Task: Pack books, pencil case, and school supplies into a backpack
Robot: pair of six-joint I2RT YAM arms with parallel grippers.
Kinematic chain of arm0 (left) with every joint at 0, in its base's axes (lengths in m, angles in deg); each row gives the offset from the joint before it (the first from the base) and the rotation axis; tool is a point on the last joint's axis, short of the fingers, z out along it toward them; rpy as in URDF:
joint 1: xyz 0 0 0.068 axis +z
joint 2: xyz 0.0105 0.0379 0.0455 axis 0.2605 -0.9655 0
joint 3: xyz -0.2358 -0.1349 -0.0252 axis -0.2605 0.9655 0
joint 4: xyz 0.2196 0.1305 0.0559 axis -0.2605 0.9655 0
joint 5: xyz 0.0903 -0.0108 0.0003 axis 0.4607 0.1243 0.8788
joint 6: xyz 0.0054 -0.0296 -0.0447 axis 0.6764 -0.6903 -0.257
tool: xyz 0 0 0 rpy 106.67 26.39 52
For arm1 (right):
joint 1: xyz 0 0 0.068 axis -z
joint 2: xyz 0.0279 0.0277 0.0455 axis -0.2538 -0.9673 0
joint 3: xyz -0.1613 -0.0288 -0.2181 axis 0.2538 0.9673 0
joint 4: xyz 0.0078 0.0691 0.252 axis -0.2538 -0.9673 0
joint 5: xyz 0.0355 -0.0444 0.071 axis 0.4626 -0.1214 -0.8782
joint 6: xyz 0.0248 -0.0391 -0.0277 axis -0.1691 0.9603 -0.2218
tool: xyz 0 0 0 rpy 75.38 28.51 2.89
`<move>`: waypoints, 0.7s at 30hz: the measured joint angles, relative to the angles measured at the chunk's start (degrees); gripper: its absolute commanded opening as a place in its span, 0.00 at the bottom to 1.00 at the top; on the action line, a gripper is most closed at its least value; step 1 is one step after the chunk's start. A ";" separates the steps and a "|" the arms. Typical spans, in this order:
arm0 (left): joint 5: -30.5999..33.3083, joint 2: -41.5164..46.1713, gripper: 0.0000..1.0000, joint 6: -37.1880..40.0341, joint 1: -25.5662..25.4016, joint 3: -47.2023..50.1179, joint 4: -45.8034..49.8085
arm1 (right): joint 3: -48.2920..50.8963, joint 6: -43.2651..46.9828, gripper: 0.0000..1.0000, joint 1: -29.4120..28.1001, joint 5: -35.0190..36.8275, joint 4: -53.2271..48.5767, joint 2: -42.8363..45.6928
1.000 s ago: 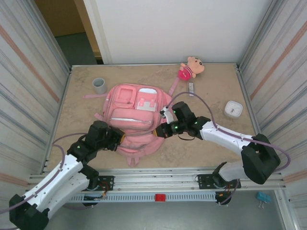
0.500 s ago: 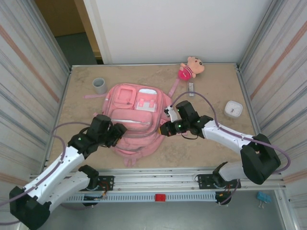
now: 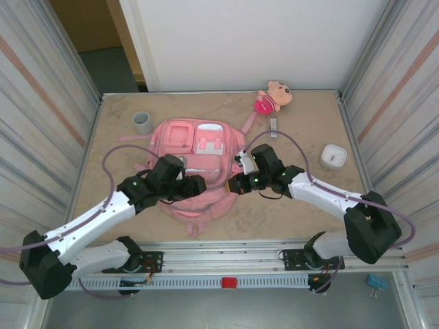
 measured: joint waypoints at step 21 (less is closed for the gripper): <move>-3.69 8.57 0.59 53.75 0.00 1.36 -6.12 | 0.66 -1.51 0.00 1.51 -3.02 1.99 0.72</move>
